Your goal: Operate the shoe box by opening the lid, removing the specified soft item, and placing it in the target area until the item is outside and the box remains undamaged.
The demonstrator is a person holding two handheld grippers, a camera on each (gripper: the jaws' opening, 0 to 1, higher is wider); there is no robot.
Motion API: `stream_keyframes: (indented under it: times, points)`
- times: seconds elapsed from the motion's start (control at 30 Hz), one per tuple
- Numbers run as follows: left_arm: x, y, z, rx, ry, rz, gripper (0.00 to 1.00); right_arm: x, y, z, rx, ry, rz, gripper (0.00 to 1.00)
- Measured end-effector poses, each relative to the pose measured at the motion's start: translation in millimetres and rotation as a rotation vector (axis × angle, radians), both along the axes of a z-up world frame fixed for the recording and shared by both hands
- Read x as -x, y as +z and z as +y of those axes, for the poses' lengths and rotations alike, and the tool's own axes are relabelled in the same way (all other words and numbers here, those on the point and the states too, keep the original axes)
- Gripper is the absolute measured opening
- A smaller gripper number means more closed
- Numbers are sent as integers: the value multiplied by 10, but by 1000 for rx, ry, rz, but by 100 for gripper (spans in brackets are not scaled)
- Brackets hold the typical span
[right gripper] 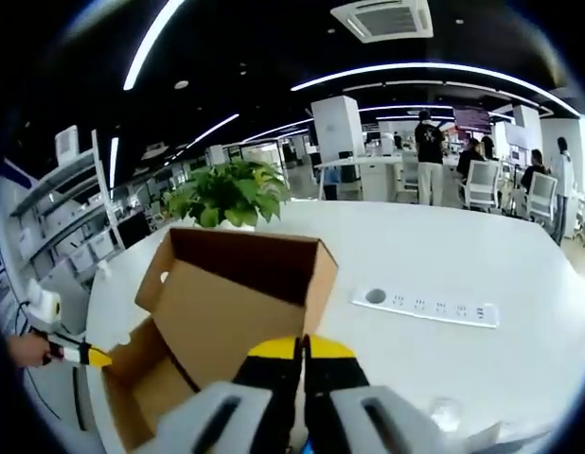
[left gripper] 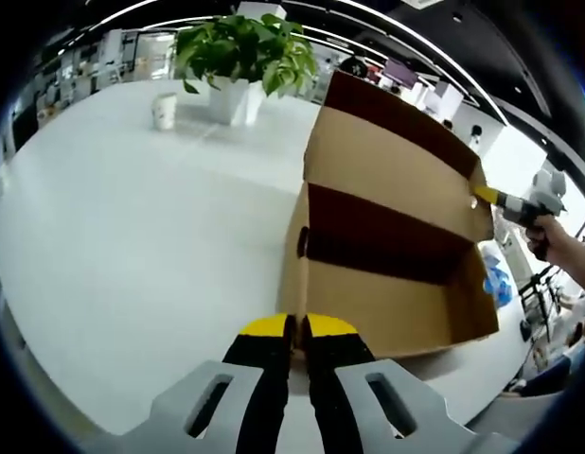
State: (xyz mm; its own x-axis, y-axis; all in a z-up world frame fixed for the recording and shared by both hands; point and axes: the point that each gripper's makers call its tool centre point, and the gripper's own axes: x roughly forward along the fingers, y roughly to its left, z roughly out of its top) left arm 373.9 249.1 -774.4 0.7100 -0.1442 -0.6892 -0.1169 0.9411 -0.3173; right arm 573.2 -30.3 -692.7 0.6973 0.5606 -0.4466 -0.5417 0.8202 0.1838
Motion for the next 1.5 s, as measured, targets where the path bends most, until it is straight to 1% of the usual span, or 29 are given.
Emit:
stream_keyframes:
  times: [0.23, 0.53, 0.8, 0.87, 1.1, 1.17, 1.5]
  points:
    - [1, 2, 2, 4, 13, -9, 2, 40, 54, 1, 35, 42, -36, 0]
    - [-5, 7, -2, 1, 7, -13, 2, 73, 70, -22, 49, 50, -55, 0]
    - [-4, 5, 1, -7, -4, -18, 2, 205, 107, -40, 55, 55, -73, 0]
    - [-5, 5, 1, -9, -5, -15, 2, 246, 109, -44, 72, 66, -86, 0]
    - [2, 6, 5, -1, -3, -21, 3, 385, 124, -50, 69, 65, -102, 0]
    - [2, 6, 4, -2, -8, -21, 3, 419, 125, -51, 77, 67, -109, 0]
    - [11, 7, -1, -11, -34, -20, 3, 572, 137, -53, 69, 58, -122, 0]
